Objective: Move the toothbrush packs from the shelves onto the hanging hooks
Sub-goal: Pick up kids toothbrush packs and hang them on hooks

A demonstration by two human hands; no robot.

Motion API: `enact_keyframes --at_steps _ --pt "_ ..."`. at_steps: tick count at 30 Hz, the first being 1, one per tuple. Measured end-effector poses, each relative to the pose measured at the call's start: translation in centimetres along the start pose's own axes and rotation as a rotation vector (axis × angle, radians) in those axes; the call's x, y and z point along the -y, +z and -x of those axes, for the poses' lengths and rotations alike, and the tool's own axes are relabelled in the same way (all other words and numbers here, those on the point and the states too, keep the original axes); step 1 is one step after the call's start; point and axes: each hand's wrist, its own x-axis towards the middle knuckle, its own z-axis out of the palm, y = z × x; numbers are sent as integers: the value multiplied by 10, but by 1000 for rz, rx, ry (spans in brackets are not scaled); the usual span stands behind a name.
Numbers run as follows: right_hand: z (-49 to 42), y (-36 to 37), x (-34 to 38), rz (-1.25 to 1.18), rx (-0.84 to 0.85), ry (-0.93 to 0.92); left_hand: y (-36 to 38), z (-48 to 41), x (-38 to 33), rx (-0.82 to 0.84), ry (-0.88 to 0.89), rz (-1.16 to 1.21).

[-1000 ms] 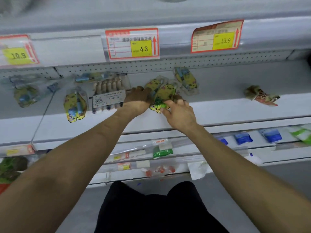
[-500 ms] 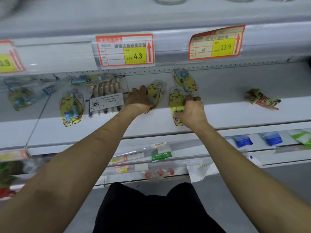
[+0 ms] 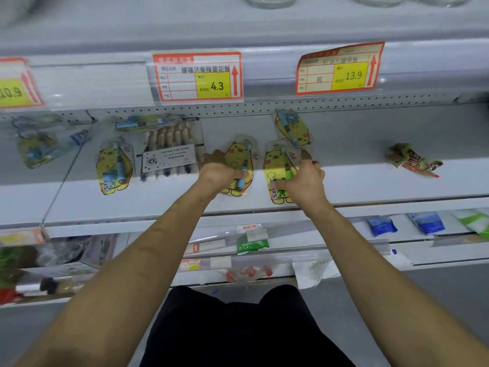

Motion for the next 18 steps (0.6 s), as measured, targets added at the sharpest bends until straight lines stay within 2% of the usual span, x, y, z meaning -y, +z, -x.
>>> enact_keyframes --at_steps 2,6,8,13,18 --pt "4 0 0 -117 5 38 -1 6 1 -22 -11 143" --pt "8 -2 -2 -558 35 101 1 17 5 -51 -18 363" --pt "9 -4 0 -675 59 127 0 24 6 -66 -32 453" --pt "21 -14 -3 -772 124 179 -3 52 7 -102 -56 668" --pt "47 -34 -7 -771 141 135 -4 90 15 -142 -89 820"
